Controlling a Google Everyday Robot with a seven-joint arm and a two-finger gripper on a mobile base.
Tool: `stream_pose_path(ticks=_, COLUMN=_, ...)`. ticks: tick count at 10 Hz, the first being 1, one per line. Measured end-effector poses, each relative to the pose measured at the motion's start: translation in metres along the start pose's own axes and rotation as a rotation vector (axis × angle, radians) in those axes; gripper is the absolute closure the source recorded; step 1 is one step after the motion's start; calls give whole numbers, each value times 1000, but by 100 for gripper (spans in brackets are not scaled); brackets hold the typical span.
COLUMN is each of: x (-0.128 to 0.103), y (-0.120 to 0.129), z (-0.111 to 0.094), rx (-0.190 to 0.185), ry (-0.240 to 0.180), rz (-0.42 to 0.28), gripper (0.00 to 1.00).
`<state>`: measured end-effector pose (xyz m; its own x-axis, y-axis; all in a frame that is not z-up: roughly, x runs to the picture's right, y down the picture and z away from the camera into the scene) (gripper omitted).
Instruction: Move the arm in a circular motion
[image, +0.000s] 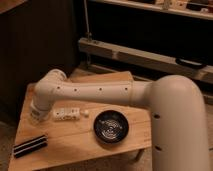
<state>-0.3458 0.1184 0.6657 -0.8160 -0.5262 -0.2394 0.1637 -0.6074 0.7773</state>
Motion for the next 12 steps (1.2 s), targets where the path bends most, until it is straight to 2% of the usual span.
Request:
stream_pose_path(ticks=2, x=9, y=34, z=-17, rx=-44, ry=13, rz=-17, gripper=96)
stream_pose_path(ticks=4, x=5, y=71, z=-38, rx=-84, ry=23, rz=-5, gripper=96)
stream_pose_path(ticks=6, x=-15, y=120, z=-65, rx=-139, ry=47, rz=50, gripper=96)
stream_pose_path(ticks=8, x=-53, y=153, z=-97, rx=-194, ry=85, rz=129, gripper=96)
stream_pose_path(ticks=9, x=-73, y=158, z=-111, rx=-216, ry=100, rz=167, gripper=96)
stream_pose_path(ticks=11, x=-114, y=157, z=-134, rx=-259, ry=123, rz=244, gripper=96)
stream_pose_path(ticks=12, x=-141, y=148, z=-144, rx=-276, ry=128, rz=293, gripper=96)
